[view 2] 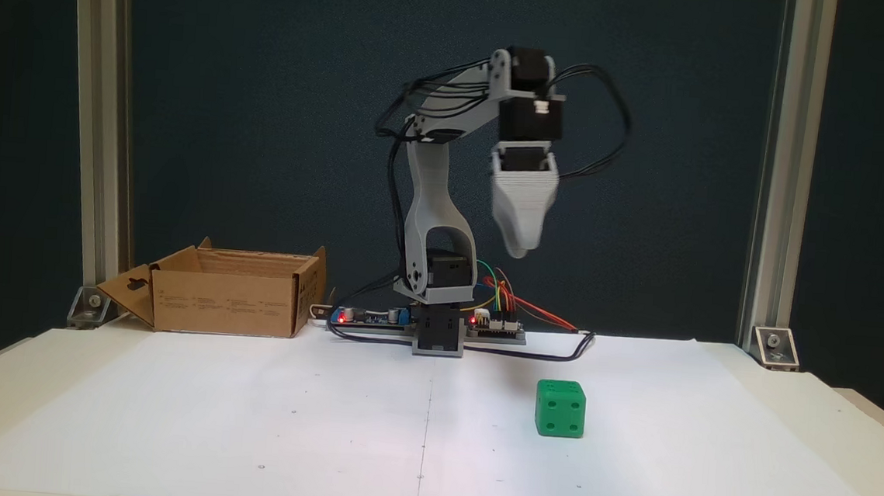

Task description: Grasp a green dice and put it in the bin.

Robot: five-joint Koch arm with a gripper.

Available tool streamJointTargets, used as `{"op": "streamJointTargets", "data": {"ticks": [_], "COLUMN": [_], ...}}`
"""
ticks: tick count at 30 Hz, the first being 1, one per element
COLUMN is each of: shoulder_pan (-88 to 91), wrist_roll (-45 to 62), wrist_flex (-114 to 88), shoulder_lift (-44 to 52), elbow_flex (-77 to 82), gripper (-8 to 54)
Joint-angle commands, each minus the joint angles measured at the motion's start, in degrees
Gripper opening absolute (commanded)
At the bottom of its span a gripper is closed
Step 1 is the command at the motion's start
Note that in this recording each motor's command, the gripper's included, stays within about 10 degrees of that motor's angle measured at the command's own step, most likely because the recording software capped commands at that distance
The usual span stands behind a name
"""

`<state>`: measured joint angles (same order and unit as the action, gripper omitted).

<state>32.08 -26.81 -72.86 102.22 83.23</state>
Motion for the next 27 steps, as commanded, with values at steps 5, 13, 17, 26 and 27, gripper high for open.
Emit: {"op": "streamJointTargets", "data": {"ticks": [5, 13, 17, 26, 27], "shoulder_pan": [4.1, 4.1, 4.0, 2.4, 2.4], "wrist_roll": [-9.7, -15.1, -15.2, -15.6, -15.6], "wrist_flex": [1.2, 5.1, 6.0, 8.8, 9.1], "shoulder_lift": [-5.6, -9.8, -10.1, -11.6, -11.8], "elbow_flex": [-6.7, -6.8, -6.8, -6.8, -6.8], "gripper": [43.4, 43.5, 43.5, 43.5, 43.5]}}
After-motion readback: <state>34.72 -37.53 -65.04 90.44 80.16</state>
